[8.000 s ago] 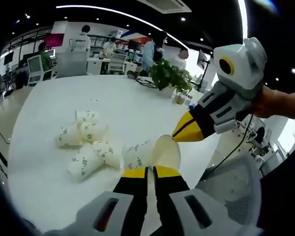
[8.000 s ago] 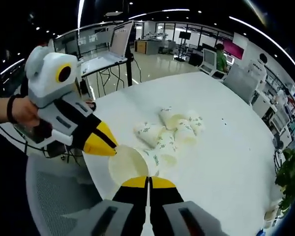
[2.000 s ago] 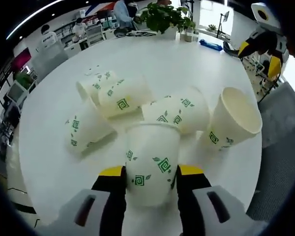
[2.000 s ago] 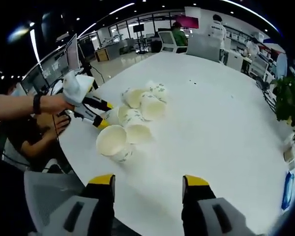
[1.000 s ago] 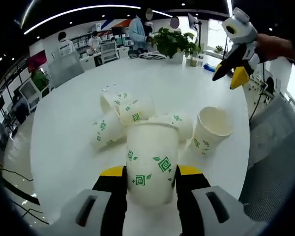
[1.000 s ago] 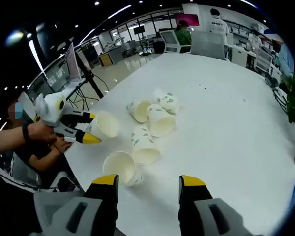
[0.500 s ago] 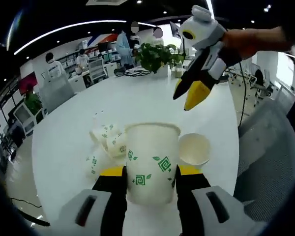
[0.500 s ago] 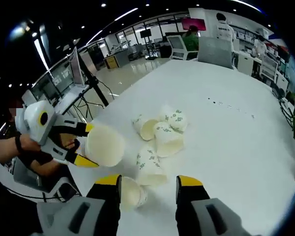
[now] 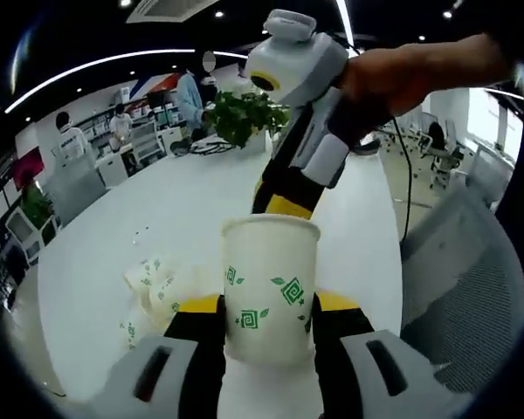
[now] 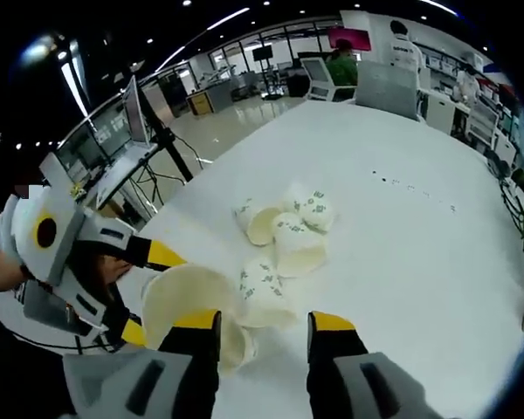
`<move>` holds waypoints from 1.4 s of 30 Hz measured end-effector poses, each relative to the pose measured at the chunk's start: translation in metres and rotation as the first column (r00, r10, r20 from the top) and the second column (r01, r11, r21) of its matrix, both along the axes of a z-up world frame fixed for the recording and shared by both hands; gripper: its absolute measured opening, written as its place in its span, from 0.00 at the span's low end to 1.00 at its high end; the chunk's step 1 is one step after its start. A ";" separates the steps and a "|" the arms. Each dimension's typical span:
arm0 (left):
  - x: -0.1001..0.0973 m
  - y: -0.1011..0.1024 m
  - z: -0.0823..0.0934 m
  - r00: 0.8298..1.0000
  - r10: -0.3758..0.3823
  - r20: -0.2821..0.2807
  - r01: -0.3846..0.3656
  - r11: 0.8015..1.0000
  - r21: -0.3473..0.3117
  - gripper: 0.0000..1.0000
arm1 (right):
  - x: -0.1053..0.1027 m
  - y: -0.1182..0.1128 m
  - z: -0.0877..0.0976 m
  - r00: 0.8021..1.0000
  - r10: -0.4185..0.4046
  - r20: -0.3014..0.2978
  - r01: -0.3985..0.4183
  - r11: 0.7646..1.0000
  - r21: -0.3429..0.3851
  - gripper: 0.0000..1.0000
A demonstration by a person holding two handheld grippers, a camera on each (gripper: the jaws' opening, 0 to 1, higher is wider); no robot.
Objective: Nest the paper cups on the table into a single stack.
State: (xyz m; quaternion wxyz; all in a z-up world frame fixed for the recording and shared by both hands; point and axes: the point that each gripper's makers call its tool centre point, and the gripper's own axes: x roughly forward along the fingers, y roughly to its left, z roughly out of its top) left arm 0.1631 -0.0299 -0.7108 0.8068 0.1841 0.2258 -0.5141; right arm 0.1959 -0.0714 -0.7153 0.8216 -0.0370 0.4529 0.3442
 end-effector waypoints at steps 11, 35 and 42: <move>-0.005 -0.016 0.014 0.999 -0.033 0.011 0.033 0.999 -0.034 0.38 | -0.003 -0.002 -0.006 0.999 -0.003 -0.046 0.004 1.000 0.027 0.13; -0.011 -0.009 0.028 0.993 -0.058 0.107 0.063 0.997 -0.046 0.37 | -0.032 0.009 -0.001 0.962 -0.046 -0.270 0.117 0.961 0.251 0.11; -0.011 -0.004 0.020 0.993 -0.060 0.099 0.063 0.998 -0.028 0.37 | -0.030 0.006 0.002 0.962 -0.064 -0.265 0.134 0.957 0.255 0.00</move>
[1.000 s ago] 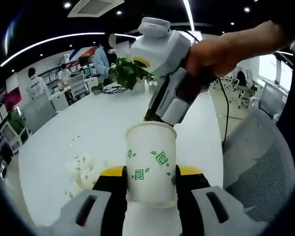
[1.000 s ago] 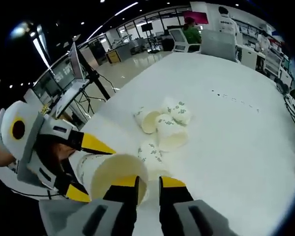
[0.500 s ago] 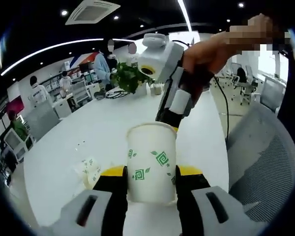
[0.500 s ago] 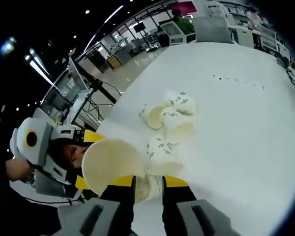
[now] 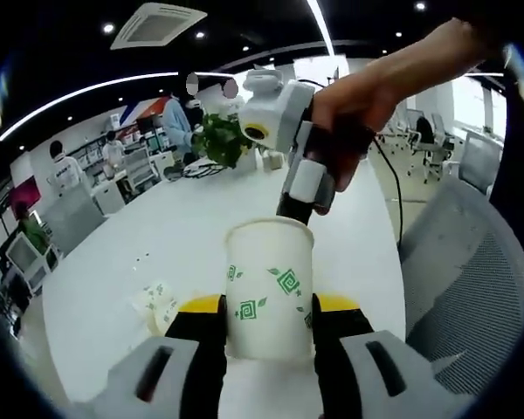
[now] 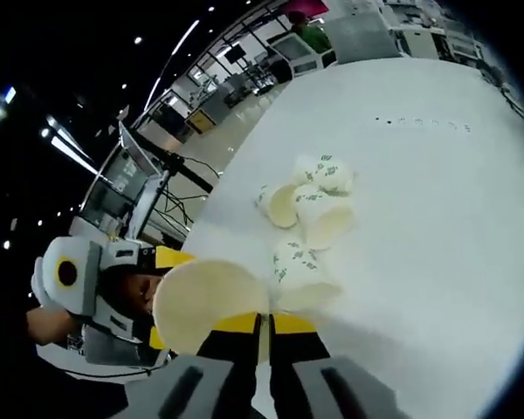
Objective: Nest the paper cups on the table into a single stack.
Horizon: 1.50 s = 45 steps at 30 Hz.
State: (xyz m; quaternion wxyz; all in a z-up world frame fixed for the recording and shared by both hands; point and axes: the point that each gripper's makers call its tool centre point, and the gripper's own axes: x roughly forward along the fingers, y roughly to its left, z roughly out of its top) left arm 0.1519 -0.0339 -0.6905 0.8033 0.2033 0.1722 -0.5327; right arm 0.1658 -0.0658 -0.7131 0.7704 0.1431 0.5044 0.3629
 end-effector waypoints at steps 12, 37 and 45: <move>-0.003 -0.002 0.008 0.998 -0.030 0.061 0.029 1.000 0.011 0.37 | -0.004 -0.002 0.002 0.997 -0.046 -0.054 0.050 0.996 0.076 0.06; 0.002 0.002 -0.006 0.999 -0.014 0.039 0.013 1.000 0.023 0.36 | 0.002 0.008 0.006 0.988 -0.095 -0.121 0.117 0.975 0.189 0.00; -0.004 0.008 -0.020 0.999 0.026 -0.035 -0.025 0.999 0.044 0.37 | -0.005 0.009 0.012 0.992 -0.096 -0.082 0.108 0.983 0.151 0.00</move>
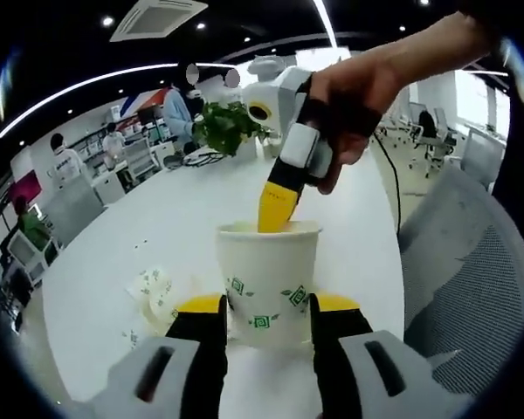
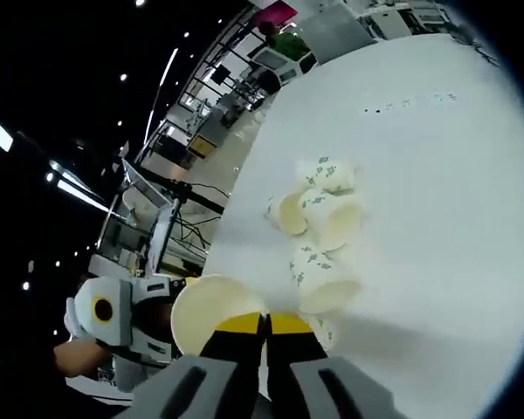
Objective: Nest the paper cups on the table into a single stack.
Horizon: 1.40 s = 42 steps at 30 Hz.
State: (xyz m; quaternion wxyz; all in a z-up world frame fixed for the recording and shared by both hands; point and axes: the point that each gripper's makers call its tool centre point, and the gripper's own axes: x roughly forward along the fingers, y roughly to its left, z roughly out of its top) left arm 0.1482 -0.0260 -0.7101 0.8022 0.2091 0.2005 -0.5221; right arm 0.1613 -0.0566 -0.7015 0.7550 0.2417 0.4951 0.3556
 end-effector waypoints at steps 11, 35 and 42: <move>0.003 0.027 -0.001 0.987 0.138 -0.081 -0.141 0.990 -0.033 0.49 | 0.010 -0.007 0.018 0.999 -0.024 0.041 0.025 0.999 -0.030 0.00; -0.005 0.082 -0.010 0.934 0.320 -0.160 -0.336 0.938 -0.083 0.51 | -0.005 -0.015 -0.008 0.991 0.102 0.093 -0.073 0.958 -0.276 0.00; -0.011 0.090 -0.015 0.927 0.333 -0.170 -0.350 0.933 -0.080 0.51 | -0.004 -0.017 -0.020 0.990 0.103 0.092 -0.070 0.948 -0.311 0.00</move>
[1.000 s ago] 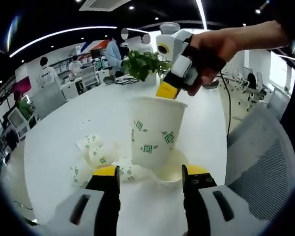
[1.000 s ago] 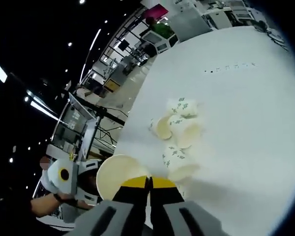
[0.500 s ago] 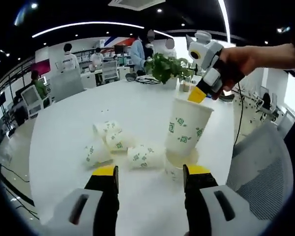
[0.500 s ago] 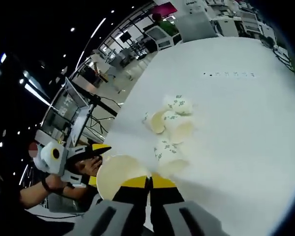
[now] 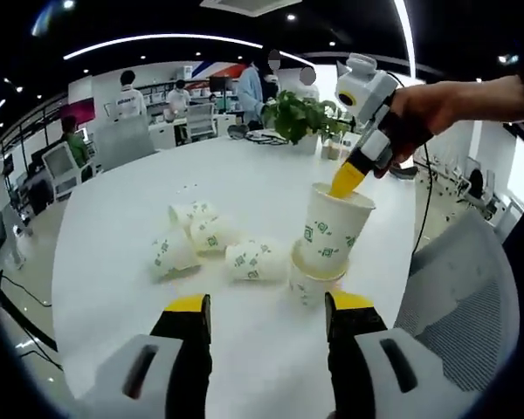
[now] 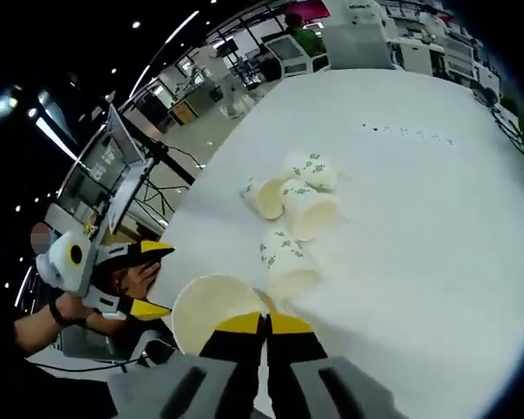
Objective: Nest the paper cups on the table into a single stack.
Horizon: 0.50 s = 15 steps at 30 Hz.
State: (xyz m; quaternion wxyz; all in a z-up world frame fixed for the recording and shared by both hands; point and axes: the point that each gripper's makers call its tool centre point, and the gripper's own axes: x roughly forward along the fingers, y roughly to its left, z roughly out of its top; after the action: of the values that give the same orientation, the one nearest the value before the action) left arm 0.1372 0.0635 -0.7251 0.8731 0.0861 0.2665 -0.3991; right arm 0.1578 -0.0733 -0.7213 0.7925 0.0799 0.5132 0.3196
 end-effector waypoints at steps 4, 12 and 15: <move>-0.004 0.002 0.000 1.000 0.007 -0.001 -0.007 1.000 -0.001 0.51 | 0.000 0.003 -0.001 1.000 0.001 0.003 -0.001 1.000 -0.014 0.00; -0.006 0.007 -0.001 1.000 0.017 -0.003 -0.017 1.000 0.000 0.50 | 0.000 0.012 -0.007 0.999 0.037 0.003 -0.037 0.998 -0.044 0.00; -0.006 0.010 -0.003 1.000 0.019 -0.006 -0.019 1.000 0.000 0.50 | 0.000 0.012 -0.011 0.999 0.043 0.003 -0.043 0.997 -0.058 0.00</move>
State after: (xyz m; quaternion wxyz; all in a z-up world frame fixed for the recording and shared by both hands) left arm 0.1315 0.0730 -0.7283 0.8760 0.0824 0.2700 -0.3911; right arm 0.1575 -0.0612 -0.7322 0.7884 0.0453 0.5221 0.3220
